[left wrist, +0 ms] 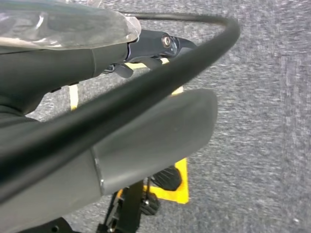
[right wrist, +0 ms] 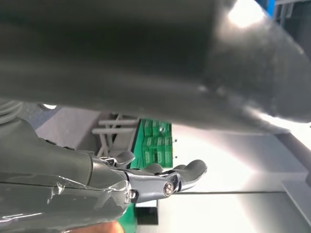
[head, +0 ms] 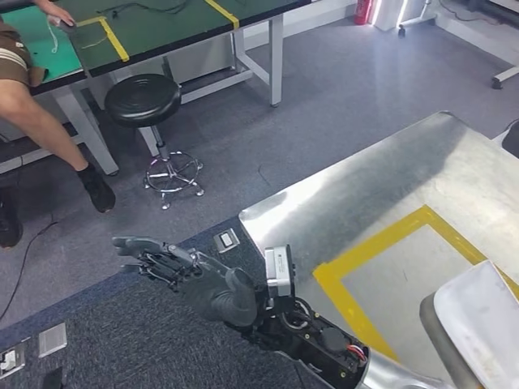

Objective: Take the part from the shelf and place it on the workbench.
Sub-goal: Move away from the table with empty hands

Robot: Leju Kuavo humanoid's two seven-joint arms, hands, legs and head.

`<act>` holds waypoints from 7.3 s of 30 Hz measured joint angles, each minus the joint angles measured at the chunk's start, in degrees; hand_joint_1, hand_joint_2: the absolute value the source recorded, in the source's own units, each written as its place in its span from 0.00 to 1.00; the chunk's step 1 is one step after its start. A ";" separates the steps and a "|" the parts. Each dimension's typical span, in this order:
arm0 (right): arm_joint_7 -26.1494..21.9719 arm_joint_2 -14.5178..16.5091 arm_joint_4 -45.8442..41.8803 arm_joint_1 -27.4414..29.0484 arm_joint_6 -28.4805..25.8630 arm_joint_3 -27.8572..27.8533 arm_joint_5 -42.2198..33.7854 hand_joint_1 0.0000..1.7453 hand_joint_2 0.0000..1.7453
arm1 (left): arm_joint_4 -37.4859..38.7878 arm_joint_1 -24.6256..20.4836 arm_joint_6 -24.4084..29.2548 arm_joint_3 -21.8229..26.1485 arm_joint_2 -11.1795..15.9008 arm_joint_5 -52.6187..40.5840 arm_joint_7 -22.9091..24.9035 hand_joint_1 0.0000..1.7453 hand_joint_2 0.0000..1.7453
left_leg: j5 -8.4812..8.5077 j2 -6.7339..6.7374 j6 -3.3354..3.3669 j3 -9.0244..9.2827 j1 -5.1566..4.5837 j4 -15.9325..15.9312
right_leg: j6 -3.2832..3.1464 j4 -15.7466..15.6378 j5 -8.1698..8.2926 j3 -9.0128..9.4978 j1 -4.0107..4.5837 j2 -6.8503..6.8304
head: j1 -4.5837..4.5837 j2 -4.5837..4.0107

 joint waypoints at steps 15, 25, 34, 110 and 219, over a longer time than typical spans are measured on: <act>0.16 0.04 0.65 -0.15 -0.95 -0.01 -0.01 0.00 0.00 | 0.00 0.26 -0.18 -0.02 -0.01 -0.58 0.00 0.00 0.00 | 0.61 9.34 -2.57 -1.30 0.61 0.36 | -0.80 -2.84 -0.62 2.31 0.50 -9.13 | -2.74 0.00; 0.35 -0.09 0.65 0.05 -1.29 -0.02 -0.01 0.00 0.00 | 0.00 0.34 -0.20 -0.02 -0.05 -0.63 -0.02 0.00 0.00 | 0.17 4.13 0.41 0.12 0.12 -0.66 | 0.76 16.40 -9.41 -6.15 0.10 -4.66 | -0.49 0.00; 0.49 -0.14 0.65 0.09 -1.29 -0.01 -0.20 0.00 0.00 | 0.00 0.30 -0.20 -0.02 -0.11 -0.58 -0.02 0.00 0.00 | -0.05 0.49 0.16 0.60 0.07 -0.57 | -0.31 3.79 -0.92 -1.62 0.16 -2.12 | 0.18 0.00; 2.81 -12.47 8.97 7.86 -20.40 -18.16 6.45 0.00 0.00 | -0.02 0.53 1.46 0.11 0.24 2.54 0.00 0.00 0.00 | 1.33 9.46 -1.51 -0.63 -0.28 -1.13 | -0.20 -3.14 -0.78 3.03 0.29 -9.75 | -2.65 0.00; 14.44 -20.59 64.43 21.41 -31.87 -44.26 13.54 0.00 0.00 | -0.02 0.32 0.15 0.12 0.46 1.62 -0.02 0.00 0.00 | -0.91 5.80 1.25 1.54 -0.48 -0.64 | 1.82 -2.03 -3.27 3.98 -0.92 -5.22 | -0.74 0.00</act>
